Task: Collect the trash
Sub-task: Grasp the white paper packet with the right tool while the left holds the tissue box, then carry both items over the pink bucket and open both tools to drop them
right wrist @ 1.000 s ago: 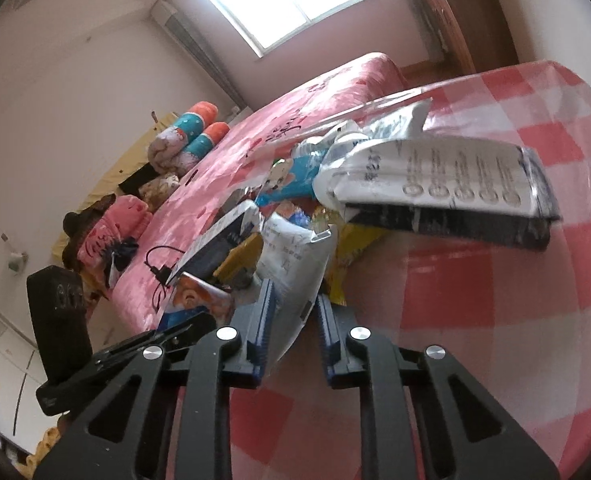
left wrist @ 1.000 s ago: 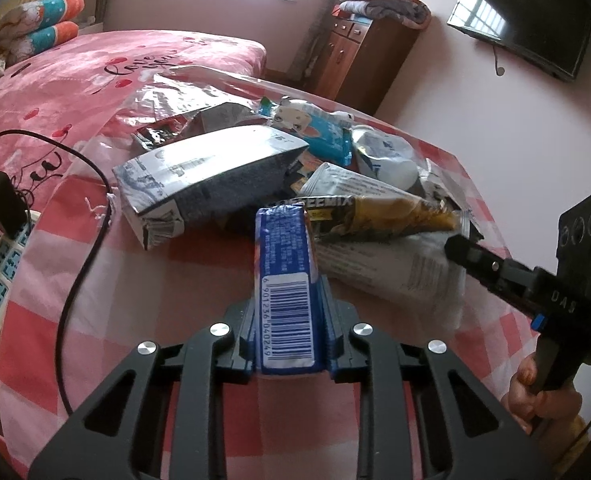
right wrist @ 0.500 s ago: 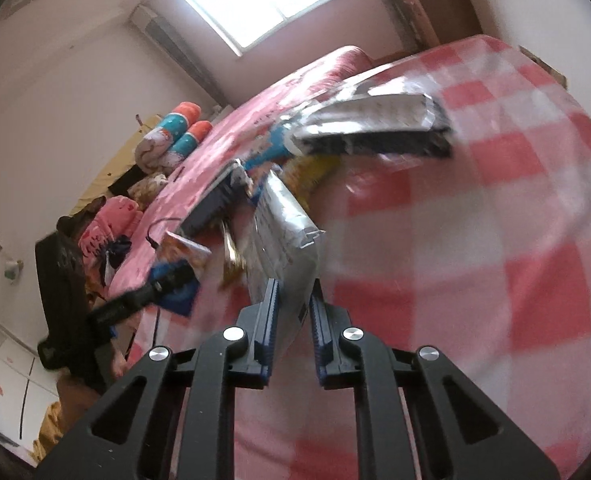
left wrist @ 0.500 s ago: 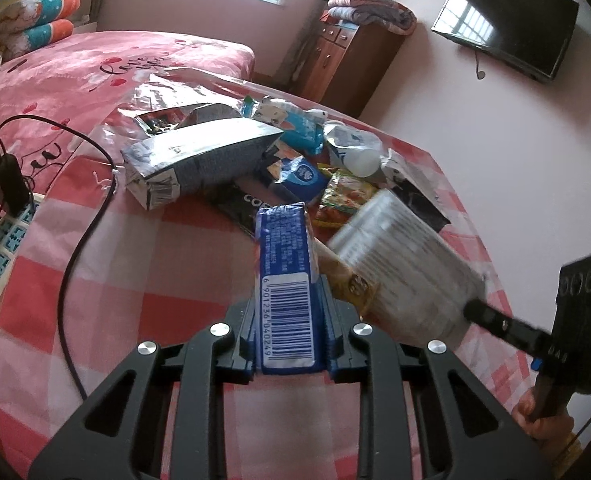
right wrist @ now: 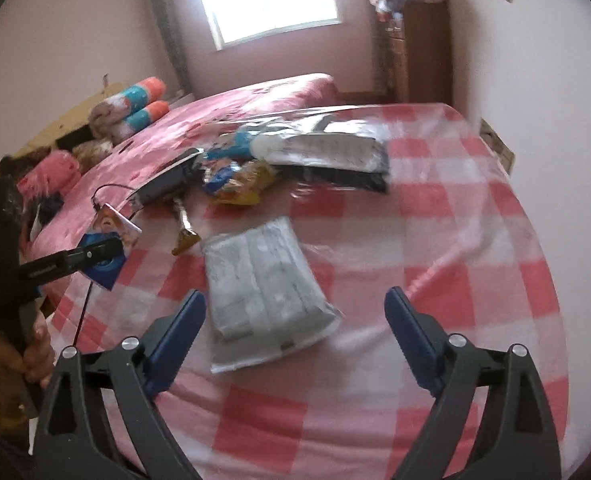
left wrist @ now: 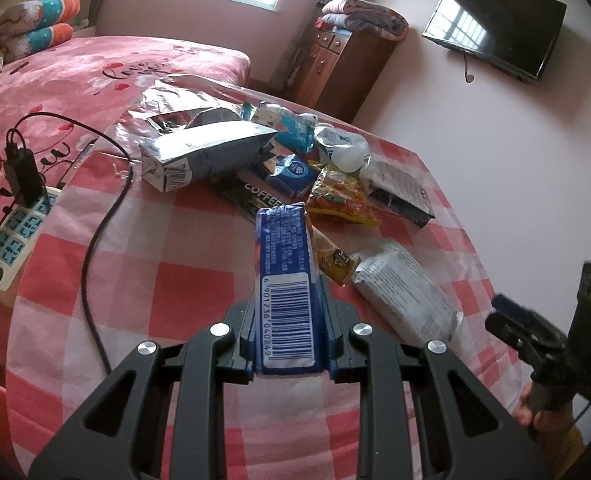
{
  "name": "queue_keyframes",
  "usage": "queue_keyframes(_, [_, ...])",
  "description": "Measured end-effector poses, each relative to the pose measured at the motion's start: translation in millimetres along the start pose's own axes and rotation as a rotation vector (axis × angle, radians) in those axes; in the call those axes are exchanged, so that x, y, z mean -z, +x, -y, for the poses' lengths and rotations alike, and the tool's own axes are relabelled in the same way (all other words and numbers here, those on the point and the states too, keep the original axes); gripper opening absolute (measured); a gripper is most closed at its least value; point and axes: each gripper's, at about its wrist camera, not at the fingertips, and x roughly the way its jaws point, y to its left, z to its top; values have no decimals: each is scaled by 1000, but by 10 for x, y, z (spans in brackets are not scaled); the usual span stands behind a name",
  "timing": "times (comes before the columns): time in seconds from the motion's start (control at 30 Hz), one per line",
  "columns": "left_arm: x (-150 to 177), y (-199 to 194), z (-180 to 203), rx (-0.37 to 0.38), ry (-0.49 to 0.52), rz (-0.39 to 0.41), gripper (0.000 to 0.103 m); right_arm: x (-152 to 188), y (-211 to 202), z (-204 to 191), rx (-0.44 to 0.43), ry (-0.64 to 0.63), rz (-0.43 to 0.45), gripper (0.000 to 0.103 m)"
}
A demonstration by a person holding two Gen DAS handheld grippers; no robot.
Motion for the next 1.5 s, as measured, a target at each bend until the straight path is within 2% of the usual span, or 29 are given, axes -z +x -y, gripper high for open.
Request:
queue_keyframes(0.23, [41, -96, -23, -4, -4, 8, 26, -67, 626, -246, -19, -127, -148, 93])
queue_keyframes(0.3, [39, -141, -35, -5, -5, 13, 26, -60, 758, -247, 17, -147, -165, 93])
queue_keyframes(0.5, [43, -238, -63, -3, -6, 27, 26, -71, 893, -269, 27, -172, -176, 96])
queue_keyframes(0.6, [62, -274, -57, -1, -3, 34, 26, -48, 885, -273, 27, -176, -164, 94])
queue_keyframes(0.8, [96, -329, -73, -4, -1, 39, 26, -49, 819, -271, 22, -161, -139, 80])
queue_keyframes(1.17, [162, -549, -218, -16, -20, 68, 26, -79, 530, -434, 14, -148, -71, 78])
queue_keyframes(1.37, [219, -773, -405, -43, -47, 98, 26, -208, 304, -734, -60, -165, -31, 78])
queue_keyframes(1.5, [287, -1004, -632, -90, -76, 119, 26, -294, 202, -1067, -149, -197, -22, 78])
